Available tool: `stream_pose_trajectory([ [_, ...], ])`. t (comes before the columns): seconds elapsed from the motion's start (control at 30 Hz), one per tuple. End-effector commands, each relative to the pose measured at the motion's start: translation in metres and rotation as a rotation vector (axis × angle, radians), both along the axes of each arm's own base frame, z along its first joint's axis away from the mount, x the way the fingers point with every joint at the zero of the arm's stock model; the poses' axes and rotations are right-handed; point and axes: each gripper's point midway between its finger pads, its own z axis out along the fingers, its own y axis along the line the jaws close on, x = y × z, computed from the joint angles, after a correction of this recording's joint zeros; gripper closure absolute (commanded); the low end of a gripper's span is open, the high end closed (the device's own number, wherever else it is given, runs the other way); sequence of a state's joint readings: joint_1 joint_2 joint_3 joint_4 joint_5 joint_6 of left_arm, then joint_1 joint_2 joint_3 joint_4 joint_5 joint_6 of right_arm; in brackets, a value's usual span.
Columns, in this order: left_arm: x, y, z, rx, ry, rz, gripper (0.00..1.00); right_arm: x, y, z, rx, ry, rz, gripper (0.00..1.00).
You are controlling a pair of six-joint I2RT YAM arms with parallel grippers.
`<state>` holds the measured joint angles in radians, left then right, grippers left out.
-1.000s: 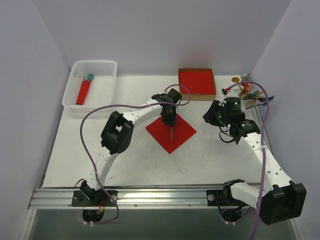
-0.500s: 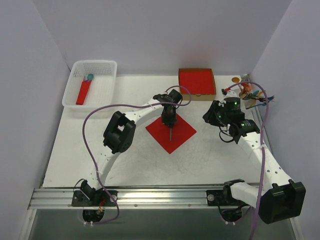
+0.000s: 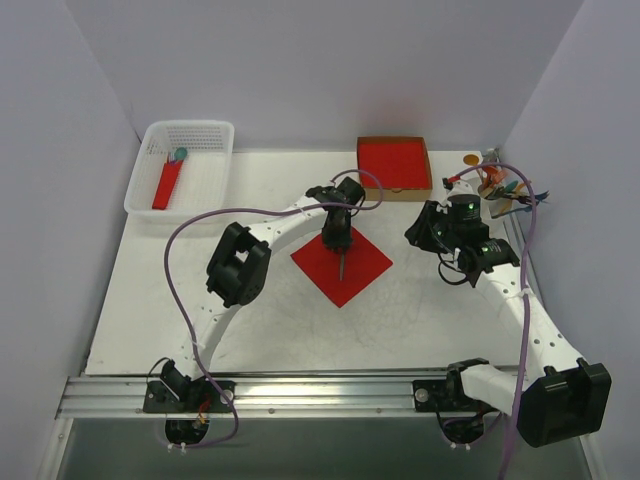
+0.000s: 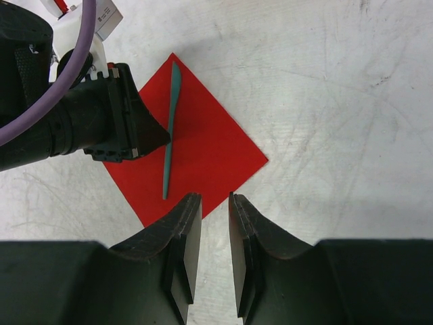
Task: Place the utensils on the paper napkin and roll it up
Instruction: Place the utensils on the napkin.
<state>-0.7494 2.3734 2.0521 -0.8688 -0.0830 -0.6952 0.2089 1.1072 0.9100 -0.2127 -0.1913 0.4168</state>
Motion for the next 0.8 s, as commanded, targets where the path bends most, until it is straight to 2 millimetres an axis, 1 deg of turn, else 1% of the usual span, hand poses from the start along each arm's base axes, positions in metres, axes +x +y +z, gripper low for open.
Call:
stream_pose_trajectory([
  [0.0,0.006,0.000,0.032,-0.014,-0.054,-0.003,0.70,0.004,-0.002,0.001,-0.008,-0.016,0.005,0.76],
  [0.03,0.005,0.001,0.037,-0.014,-0.060,-0.003,0.70,0.004,-0.004,0.001,-0.013,-0.014,-0.003,0.76],
  [0.07,0.004,0.003,0.039,-0.010,-0.064,-0.002,0.66,0.005,-0.004,0.002,-0.015,-0.016,-0.006,0.76],
  [0.1,0.004,0.006,0.051,-0.009,-0.091,0.001,0.60,0.005,-0.005,0.002,-0.020,-0.017,-0.009,0.76],
  [0.13,0.004,0.009,0.057,-0.003,-0.107,0.004,0.55,0.006,-0.008,0.002,-0.021,-0.017,-0.018,0.76],
  [0.17,0.000,0.017,0.056,0.018,-0.109,0.007,0.49,0.006,-0.009,0.003,-0.023,-0.022,-0.023,0.76],
  [0.2,0.005,0.021,0.074,0.011,-0.161,0.020,0.41,0.007,-0.010,0.003,-0.022,-0.020,-0.027,0.77],
  [0.27,0.005,0.027,0.084,0.010,-0.198,0.013,0.36,0.008,-0.015,0.004,-0.023,-0.022,-0.044,0.78],
  [0.3,0.005,0.032,0.094,0.004,-0.229,0.016,0.34,0.009,-0.017,0.008,-0.024,-0.029,-0.053,0.78],
  [0.33,0.005,0.037,0.098,0.011,-0.246,0.019,0.31,0.009,-0.020,0.013,-0.026,-0.041,-0.064,0.79],
  [0.37,0.007,0.044,0.105,0.031,-0.277,0.027,0.28,0.011,-0.027,0.017,-0.040,-0.054,-0.096,0.79],
  [0.4,0.005,0.050,0.113,0.029,-0.305,0.029,0.22,0.011,-0.032,0.022,-0.052,-0.068,-0.114,0.79],
  [0.43,0.005,0.054,0.117,0.029,-0.328,0.026,0.07,0.012,-0.037,0.034,-0.065,-0.097,-0.141,0.78],
  [0.47,0.004,0.057,0.122,0.031,-0.353,0.010,0.03,0.013,-0.044,0.040,-0.075,-0.111,-0.172,0.77],
  [0.5,0.007,0.058,0.140,-0.016,-0.406,0.016,0.06,0.014,-0.057,0.044,-0.107,-0.120,-0.236,0.76],
  [0.53,0.002,0.067,0.130,-0.011,-0.395,0.013,0.06,0.015,-0.063,0.052,-0.113,-0.127,-0.266,0.76],
  [0.57,0.000,0.071,0.130,-0.030,-0.400,0.009,0.06,0.015,-0.069,0.055,-0.118,-0.127,-0.298,0.73],
  [0.6,0.000,0.066,0.152,-0.121,-0.447,0.002,0.06,0.015,-0.080,0.057,-0.130,-0.122,-0.353,0.72],
  [0.63,0.002,0.071,0.156,-0.156,-0.463,0.011,0.06,0.013,-0.091,0.059,-0.141,-0.115,-0.413,0.72],
  [0.67,-0.010,0.080,0.136,-0.149,-0.438,0.004,0.06,0.014,-0.097,0.067,-0.141,-0.131,-0.446,0.69],
  [0.7,-0.009,0.078,0.162,-0.226,-0.516,0.007,0.06,0.013,-0.103,0.071,-0.140,-0.137,-0.482,0.63],
  [0.73,-0.014,0.081,0.162,-0.243,-0.534,0.006,0.06,0.010,-0.117,0.077,-0.147,-0.149,-0.543,0.54],
  [0.77,-0.023,0.089,0.147,-0.233,-0.525,-0.006,0.06,0.010,-0.122,0.085,-0.125,-0.169,-0.579,0.36],
])
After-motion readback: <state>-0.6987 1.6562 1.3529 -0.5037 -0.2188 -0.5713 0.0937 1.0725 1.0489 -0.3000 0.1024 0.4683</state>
